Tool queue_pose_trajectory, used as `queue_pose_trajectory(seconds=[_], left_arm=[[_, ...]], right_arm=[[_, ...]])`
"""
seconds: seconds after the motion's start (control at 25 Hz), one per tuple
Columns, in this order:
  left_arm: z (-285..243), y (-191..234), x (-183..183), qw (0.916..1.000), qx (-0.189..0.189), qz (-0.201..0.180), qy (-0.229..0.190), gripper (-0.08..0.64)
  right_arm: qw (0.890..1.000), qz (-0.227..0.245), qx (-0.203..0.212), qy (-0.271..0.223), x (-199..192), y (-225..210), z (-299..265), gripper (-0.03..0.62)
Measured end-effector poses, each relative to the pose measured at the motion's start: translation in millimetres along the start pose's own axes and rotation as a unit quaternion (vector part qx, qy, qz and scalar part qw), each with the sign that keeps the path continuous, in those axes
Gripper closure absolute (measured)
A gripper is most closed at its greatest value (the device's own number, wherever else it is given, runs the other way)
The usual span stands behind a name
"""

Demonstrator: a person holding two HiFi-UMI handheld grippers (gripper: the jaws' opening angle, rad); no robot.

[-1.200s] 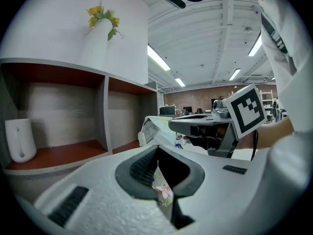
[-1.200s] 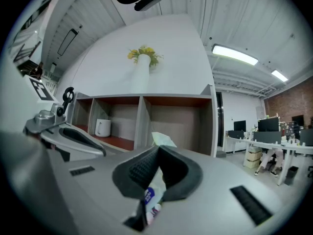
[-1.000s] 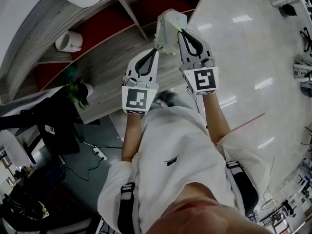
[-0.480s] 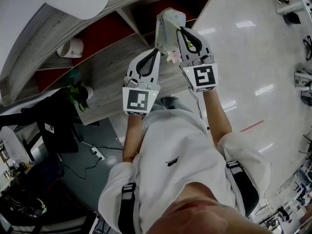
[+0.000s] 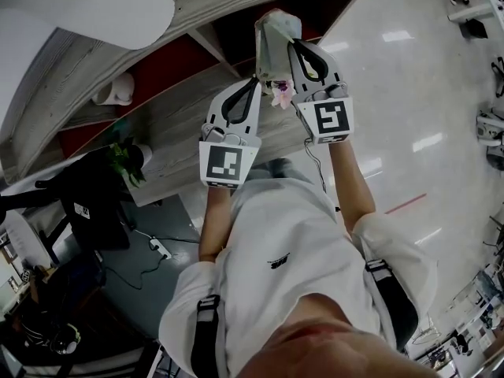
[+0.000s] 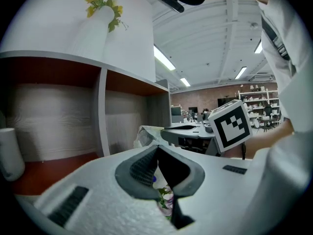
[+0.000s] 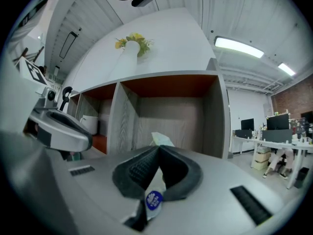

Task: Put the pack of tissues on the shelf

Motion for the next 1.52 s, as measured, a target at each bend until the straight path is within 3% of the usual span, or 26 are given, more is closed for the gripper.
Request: queue_pose_trajectory(seconds=[1.08,1.36,1.52], left_arm=[[-53,20,5,0.9988,-0.035,0.034,0.001,0.531],[-55,21,1,0.9986,-0.042,0.033,0.003,0.531],[-55,21,-2,0.9986,-0.047,0.024,0.001,0.531]], right_arm=[[0.998,-0.011,-0.064,0.01,-12,-44,-40,0.565],[0.998,0.004,-0.064,0.028,-15,-44,-40,0.561],[0.997,0.011,-0.065,0.029,-14,-42,-37,0.504]])
Point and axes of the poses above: the fingertips, and each gripper's own axes: z backward along the fingers, y to its left, x out of its top, the point moved 10 cm from there along z, backward along the fingers, and after that the axes turned 14 degrees about x, right-handed, at the moved point
